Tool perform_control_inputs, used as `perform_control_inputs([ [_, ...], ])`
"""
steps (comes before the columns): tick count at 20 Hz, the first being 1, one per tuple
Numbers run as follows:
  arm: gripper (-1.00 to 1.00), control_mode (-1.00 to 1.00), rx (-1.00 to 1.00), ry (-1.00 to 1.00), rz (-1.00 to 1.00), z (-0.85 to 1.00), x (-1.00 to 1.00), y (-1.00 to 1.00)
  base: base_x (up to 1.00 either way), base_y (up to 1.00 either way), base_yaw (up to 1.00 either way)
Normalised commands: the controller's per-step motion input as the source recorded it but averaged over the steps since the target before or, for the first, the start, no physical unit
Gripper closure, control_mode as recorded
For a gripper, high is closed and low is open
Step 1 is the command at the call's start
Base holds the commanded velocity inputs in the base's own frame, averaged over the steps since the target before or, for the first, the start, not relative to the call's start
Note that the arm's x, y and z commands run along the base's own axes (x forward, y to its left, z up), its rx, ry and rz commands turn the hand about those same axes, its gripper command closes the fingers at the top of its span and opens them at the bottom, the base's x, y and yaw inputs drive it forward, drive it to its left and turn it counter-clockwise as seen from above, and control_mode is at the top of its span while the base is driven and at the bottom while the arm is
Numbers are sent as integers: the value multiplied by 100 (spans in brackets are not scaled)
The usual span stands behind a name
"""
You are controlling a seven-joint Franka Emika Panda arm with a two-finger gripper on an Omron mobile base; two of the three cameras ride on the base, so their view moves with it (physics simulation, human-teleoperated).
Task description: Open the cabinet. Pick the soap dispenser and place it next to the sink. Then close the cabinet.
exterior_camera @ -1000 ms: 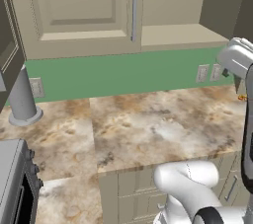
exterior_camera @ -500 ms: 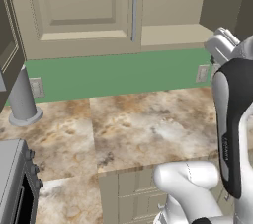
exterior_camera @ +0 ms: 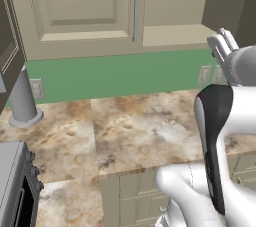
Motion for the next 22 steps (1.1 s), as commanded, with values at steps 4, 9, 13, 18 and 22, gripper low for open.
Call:
perform_control_inputs([
  [4, -100, -100, 2, -23, -15, 0, 18, 0, 0, 0, 0],
  [9, -100, -100, 4, -15, -17, 0, 21, -5, 0, 0, 0],
  [13, -100, -100, 4, -7, -17, 11, 20, -21, 0, 0, 0],
  [18, -100, -100, 9, 0, -21, 18, 9, -34, 0, 0, 0],
  [22, -100, -100, 5, 0, -28, 8, 11, -23, 0, 0, 0],
])
